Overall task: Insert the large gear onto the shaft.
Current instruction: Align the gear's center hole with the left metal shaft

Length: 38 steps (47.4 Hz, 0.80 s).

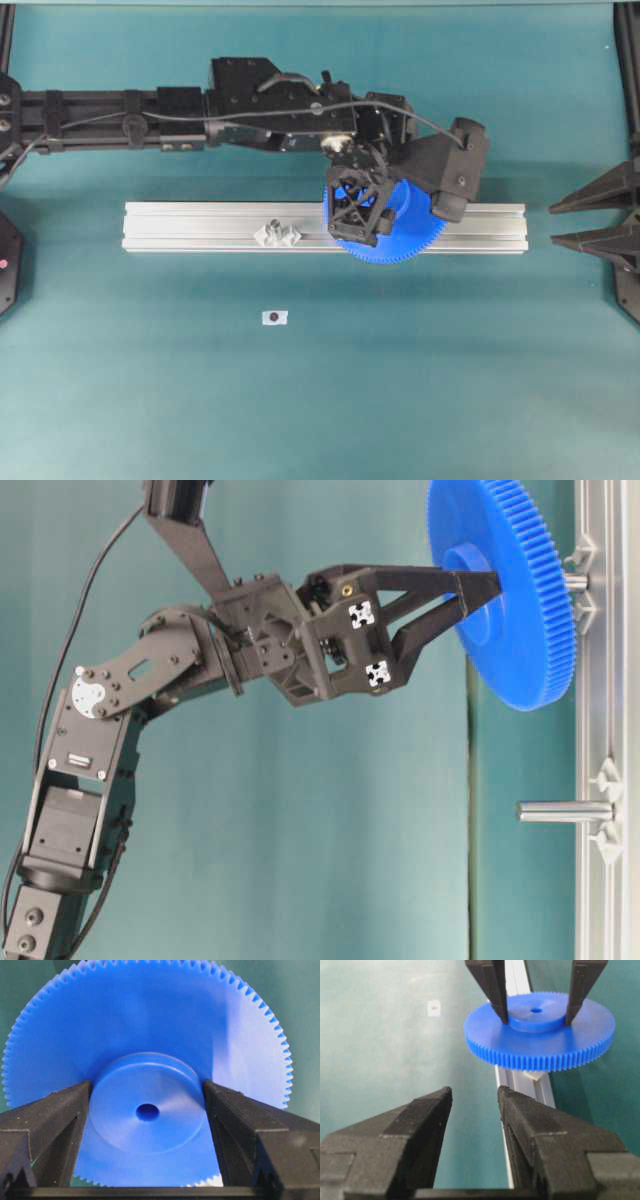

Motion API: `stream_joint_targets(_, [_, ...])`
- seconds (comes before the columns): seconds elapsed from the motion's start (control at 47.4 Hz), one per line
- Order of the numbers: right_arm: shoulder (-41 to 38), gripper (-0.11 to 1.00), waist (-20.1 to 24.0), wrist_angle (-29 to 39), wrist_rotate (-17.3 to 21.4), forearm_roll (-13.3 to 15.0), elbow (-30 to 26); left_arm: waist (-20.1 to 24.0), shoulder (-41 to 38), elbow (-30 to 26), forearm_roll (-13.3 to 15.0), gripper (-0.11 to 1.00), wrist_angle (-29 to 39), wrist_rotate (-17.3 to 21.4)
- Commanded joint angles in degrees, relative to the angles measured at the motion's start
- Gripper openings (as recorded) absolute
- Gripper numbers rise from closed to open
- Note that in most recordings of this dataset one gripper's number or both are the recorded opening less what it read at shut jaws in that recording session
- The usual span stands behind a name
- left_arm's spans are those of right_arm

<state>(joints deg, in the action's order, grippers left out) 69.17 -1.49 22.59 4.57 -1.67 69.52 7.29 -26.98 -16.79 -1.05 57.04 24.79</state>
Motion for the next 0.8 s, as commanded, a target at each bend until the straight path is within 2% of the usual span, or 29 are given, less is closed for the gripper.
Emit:
stream_joint_targets(0.0, [-0.5, 0.5, -0.3, -0.4, 0.4, 0.0, -0.7, -0.5, 0.4, -1.5, -0.1, 0.78, -0.6, 0.1])
stream_joint_targets(0.464, [-0.4, 0.5, -0.3, -0.4, 0.4, 0.1, -0.6, -0.5, -0.5, -5.2, -0.2, 0.78, -1.6, -0.2])
stream_joint_targets(0.781, [-0.4, 0.5, -0.3, -0.3, 0.4, 0.0, -0.8, -0.4, -0.8, -5.1, -0.2, 0.77, -0.9, -0.5])
